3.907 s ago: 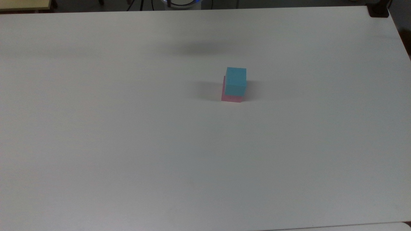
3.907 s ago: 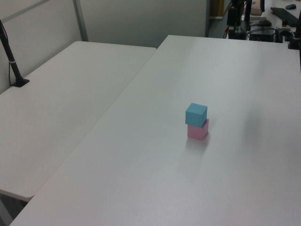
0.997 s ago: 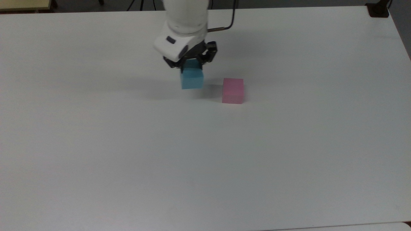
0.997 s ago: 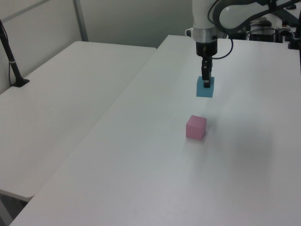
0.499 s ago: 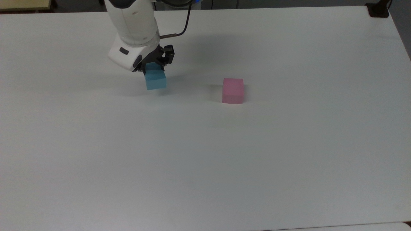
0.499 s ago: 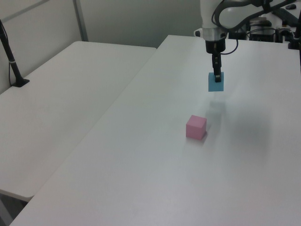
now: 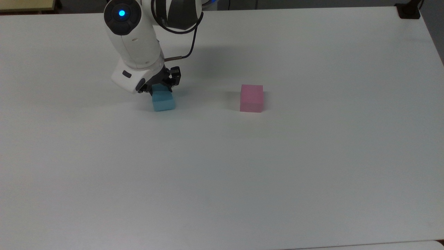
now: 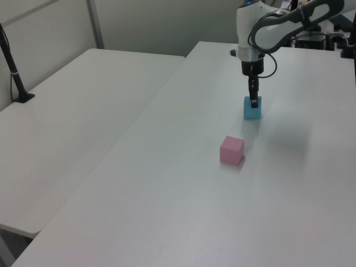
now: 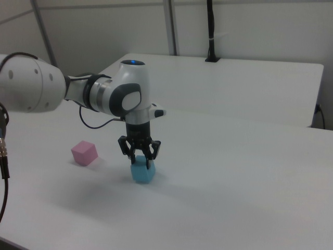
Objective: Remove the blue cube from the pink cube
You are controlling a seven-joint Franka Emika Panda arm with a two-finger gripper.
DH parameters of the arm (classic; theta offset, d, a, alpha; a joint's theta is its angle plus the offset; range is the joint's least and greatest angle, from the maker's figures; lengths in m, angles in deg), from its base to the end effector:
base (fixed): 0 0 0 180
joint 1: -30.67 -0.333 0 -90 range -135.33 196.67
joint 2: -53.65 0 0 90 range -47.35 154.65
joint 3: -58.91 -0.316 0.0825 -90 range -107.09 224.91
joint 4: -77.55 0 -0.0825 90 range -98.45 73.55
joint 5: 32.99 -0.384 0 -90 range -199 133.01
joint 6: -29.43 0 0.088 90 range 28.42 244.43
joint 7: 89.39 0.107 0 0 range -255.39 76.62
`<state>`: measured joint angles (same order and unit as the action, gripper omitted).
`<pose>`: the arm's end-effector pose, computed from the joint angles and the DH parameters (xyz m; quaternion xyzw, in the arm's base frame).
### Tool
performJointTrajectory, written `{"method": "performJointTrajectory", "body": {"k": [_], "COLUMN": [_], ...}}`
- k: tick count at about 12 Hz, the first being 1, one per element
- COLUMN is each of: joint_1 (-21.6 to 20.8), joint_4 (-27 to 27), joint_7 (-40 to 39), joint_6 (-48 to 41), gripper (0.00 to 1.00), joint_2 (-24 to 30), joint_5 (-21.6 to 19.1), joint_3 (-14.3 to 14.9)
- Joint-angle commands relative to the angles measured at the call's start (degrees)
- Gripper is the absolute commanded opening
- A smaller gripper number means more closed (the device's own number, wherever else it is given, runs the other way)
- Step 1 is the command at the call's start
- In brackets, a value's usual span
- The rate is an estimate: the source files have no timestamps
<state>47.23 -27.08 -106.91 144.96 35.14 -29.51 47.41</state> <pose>0.6147 -0.0655 0.3515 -0.9908 -0.1200 0.0605 0.0176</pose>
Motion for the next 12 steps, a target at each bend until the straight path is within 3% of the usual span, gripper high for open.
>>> {"method": "performJointTrajectory", "body": {"k": [1, 2, 5, 7, 10, 12], "joint_1": [1.2, 1.8, 2.5, 2.8, 2.0, 0.5], "joint_4": [-1.2, -0.8, -0.2, 4.2, 11.2, 11.6], "joint_7": [-0.1, -0.2, -0.1, 0.5, 8.9, 15.4], "joint_6": [2.2, 1.0, -2.8, -12.0, -22.3, -25.3], "gripper": [0.56, 0.99, 1.0, 1.0, 1.0, 1.0], "joint_2": [0.7, 0.8, 2.0, 5.6, 11.5, 15.9], "joint_5": [-2.3, -2.4, -2.4, -2.7, -4.2, -4.2], "joint_3": [-0.1, -0.1, 0.0, 0.0, -0.4, -0.2]}}
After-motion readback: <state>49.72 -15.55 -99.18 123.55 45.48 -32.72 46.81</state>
